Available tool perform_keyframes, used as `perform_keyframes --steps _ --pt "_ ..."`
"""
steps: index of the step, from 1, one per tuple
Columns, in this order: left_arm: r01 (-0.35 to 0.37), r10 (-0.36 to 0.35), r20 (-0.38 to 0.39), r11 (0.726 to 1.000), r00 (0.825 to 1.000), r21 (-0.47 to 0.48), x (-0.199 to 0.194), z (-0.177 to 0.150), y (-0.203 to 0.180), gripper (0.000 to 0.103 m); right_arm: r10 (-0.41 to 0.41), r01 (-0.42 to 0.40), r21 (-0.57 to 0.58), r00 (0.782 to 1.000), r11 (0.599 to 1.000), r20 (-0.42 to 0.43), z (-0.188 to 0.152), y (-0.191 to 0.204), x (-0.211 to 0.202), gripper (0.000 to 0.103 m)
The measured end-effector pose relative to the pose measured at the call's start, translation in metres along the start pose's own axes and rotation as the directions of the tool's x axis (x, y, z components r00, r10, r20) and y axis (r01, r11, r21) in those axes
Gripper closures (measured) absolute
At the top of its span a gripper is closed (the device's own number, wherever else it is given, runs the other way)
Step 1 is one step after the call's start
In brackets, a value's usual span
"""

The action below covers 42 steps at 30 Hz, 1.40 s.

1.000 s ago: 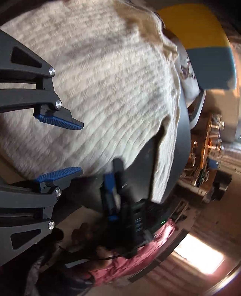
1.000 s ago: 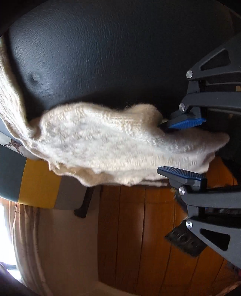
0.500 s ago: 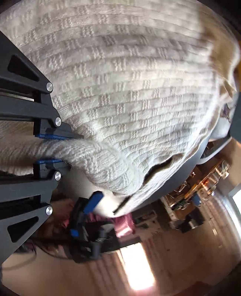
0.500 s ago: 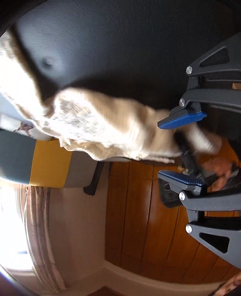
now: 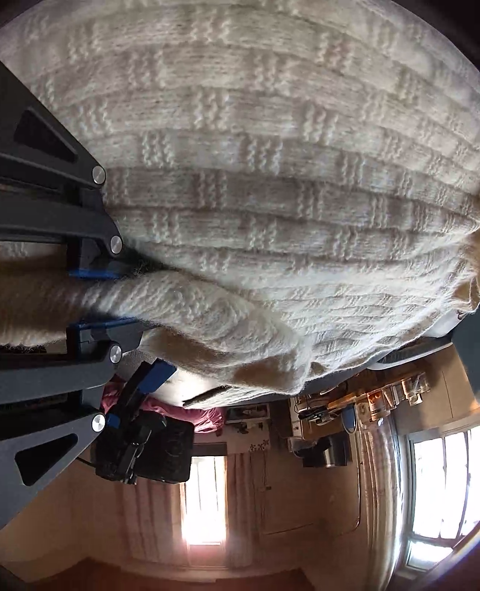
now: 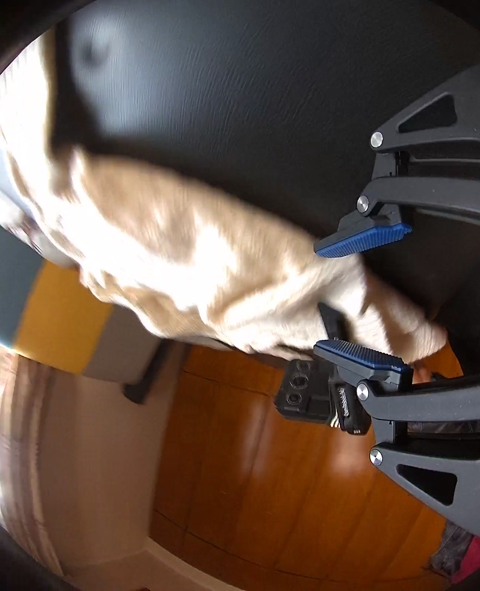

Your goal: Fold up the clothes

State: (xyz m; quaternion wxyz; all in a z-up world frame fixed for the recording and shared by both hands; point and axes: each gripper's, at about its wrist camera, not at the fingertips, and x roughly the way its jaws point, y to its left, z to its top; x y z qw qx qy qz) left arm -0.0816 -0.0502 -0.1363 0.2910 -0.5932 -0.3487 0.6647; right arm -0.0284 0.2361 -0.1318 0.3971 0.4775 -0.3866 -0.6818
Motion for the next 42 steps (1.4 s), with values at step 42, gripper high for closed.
perform_keyframes --steps 42 --pt "-0.03 0.024 0.117 0.998 0.993 0.056 -0.073 -0.052 0.016 0.064 -0.64 0.626 -0.295 0.766 0.722 0.056 -0.073 0.047 0.002 0.072"
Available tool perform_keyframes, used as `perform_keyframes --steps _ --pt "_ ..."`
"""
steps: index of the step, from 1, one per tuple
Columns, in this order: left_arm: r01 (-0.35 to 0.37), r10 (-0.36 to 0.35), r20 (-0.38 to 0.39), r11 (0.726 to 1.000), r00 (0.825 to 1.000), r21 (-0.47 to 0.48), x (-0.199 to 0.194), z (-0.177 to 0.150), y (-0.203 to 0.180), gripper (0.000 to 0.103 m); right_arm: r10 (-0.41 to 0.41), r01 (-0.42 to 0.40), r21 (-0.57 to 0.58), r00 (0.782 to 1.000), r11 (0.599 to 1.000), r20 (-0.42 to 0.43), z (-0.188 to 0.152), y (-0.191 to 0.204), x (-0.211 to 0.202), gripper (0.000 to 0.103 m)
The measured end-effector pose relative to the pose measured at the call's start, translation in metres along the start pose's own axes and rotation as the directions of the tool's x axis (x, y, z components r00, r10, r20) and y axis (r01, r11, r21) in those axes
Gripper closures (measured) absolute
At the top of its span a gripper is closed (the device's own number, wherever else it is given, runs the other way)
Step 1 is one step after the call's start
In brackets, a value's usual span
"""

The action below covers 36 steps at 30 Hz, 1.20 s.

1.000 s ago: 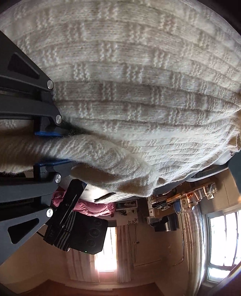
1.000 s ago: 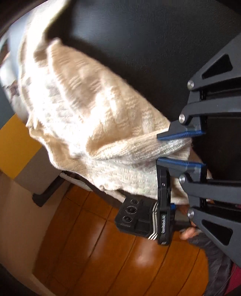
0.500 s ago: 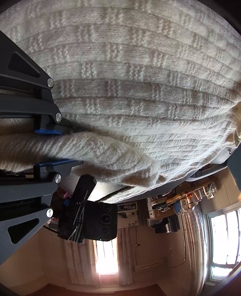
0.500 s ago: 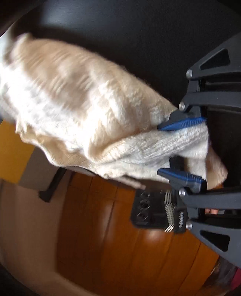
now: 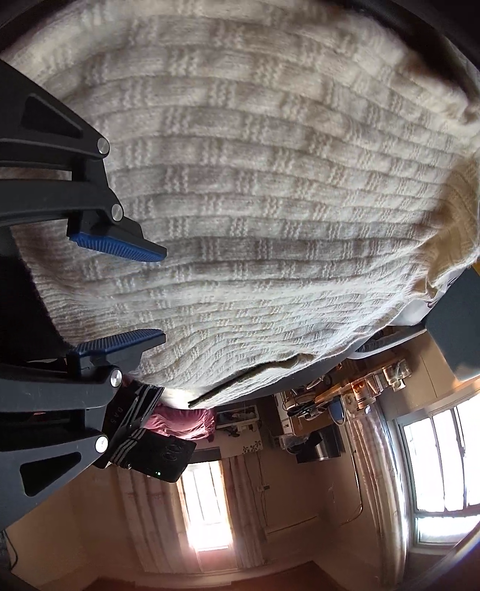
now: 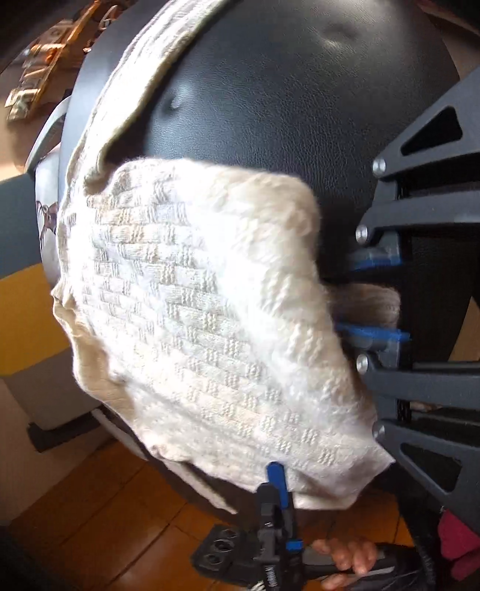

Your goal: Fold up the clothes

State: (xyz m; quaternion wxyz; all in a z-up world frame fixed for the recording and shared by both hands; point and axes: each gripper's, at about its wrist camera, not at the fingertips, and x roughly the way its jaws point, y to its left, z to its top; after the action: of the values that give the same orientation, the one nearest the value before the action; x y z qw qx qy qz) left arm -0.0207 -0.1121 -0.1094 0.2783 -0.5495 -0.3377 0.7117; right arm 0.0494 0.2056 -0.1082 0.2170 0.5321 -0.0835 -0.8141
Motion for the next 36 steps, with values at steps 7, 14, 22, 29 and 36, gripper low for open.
perform_keyframes --steps 7,14,22,29,36 --pt "0.002 -0.001 0.027 0.999 1.0 -0.043 -0.012 -0.009 0.016 0.057 0.298 -0.304 0.23 0.953 0.925 0.062 -0.002 -0.032 0.009 0.072" --pt "0.032 -0.026 0.06 0.994 0.998 -0.102 -0.019 -0.013 0.025 0.055 0.457 -0.473 0.379 0.879 0.795 0.137 -0.009 -0.054 0.023 0.072" --pt "0.041 -0.037 0.042 0.993 0.998 -0.109 -0.013 -0.019 0.022 0.052 0.333 -0.336 0.253 0.941 0.907 0.058 0.004 -0.007 0.03 0.08" --pt "0.043 -0.04 0.048 0.996 0.998 -0.078 -0.018 -0.021 0.015 0.05 0.064 -0.07 0.108 0.996 0.992 0.055 0.009 0.031 -0.009 0.098" --pt "0.039 -0.034 0.088 0.998 0.996 -0.058 -0.033 -0.021 0.013 0.049 -0.265 0.272 -0.06 0.958 0.96 0.105 0.005 0.031 -0.097 0.1"
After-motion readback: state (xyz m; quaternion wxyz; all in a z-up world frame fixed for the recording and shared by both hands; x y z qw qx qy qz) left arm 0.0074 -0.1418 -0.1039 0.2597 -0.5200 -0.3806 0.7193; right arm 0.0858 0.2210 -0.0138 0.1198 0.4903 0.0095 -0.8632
